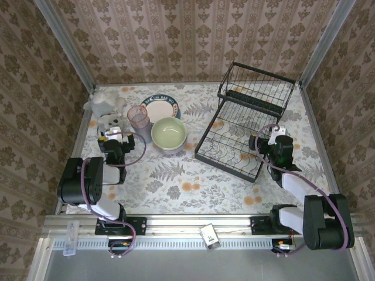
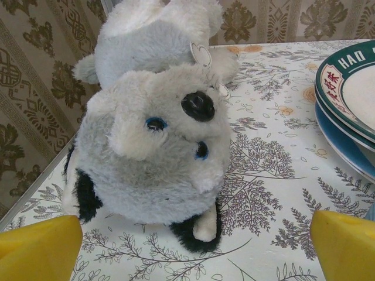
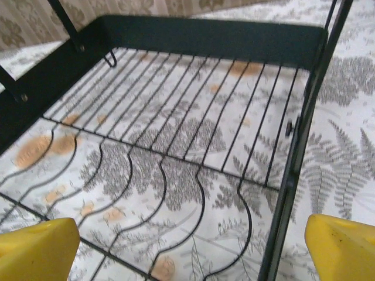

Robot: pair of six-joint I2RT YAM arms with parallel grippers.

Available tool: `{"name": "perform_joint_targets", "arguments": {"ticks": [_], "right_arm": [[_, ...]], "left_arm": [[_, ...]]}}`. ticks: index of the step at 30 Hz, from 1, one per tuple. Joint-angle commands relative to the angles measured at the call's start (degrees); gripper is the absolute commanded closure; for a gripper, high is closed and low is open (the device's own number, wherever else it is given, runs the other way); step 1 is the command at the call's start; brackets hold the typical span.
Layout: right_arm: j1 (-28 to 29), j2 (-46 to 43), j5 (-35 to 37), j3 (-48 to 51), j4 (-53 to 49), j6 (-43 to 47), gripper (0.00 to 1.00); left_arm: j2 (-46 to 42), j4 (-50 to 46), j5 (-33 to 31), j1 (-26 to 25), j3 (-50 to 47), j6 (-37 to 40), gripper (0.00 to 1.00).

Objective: Unload the mixed dishes from the dish rack

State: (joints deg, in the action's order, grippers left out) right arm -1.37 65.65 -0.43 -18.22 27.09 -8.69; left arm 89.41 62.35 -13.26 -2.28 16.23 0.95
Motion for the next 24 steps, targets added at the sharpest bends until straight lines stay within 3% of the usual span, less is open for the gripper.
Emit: {"name": "perform_joint_targets", "arguments": {"ticks": [1,18,24], "right_arm": [[-0.55,0.09,1.35,0.9,6.05,1.65,0.0],[-3.7,8.79,0.12,0.31,19.46,2.35,0.0],[-3.78,15.87,-1.46,2.12,29.75,1.23,0.0]], "left_arm": [[-0.11,1.8,0.46,-0.42,0.23,0.72,0.0],[-0.15,2.43,0.42,-0.4,-0.06,0.72,0.0],[-0.2,0.45,0.82,-0.36,0.96,0.88,0.0]]}}
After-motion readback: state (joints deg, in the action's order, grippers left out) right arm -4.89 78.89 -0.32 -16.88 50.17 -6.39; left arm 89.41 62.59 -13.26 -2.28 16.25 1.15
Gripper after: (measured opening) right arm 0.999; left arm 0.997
